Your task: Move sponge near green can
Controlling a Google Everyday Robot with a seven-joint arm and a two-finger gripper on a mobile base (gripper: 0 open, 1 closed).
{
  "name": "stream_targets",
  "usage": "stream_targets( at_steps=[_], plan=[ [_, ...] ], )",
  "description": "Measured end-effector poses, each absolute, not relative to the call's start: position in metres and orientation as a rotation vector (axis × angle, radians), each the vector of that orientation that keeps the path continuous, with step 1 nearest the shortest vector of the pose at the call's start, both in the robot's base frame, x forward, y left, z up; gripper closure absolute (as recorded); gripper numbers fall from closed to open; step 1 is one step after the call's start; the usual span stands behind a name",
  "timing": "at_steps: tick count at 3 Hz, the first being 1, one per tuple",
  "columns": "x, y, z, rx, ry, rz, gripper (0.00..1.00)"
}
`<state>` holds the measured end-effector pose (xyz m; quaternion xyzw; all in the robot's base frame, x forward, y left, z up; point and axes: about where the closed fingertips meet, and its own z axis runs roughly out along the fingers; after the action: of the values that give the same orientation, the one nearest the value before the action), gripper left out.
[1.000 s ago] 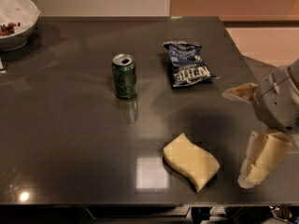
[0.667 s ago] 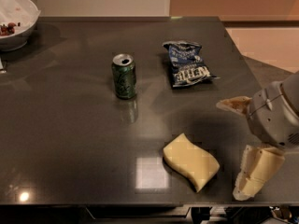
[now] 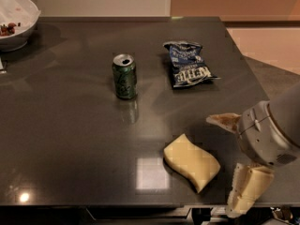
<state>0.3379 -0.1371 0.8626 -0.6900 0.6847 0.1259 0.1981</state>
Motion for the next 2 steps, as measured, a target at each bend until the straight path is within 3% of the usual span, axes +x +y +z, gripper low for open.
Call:
stream_targets(
  at_steps=[2],
  plan=[
    [0.3262,-0.1253,0.8427,-1.964,1.915,0.419,0.0]
  ],
)
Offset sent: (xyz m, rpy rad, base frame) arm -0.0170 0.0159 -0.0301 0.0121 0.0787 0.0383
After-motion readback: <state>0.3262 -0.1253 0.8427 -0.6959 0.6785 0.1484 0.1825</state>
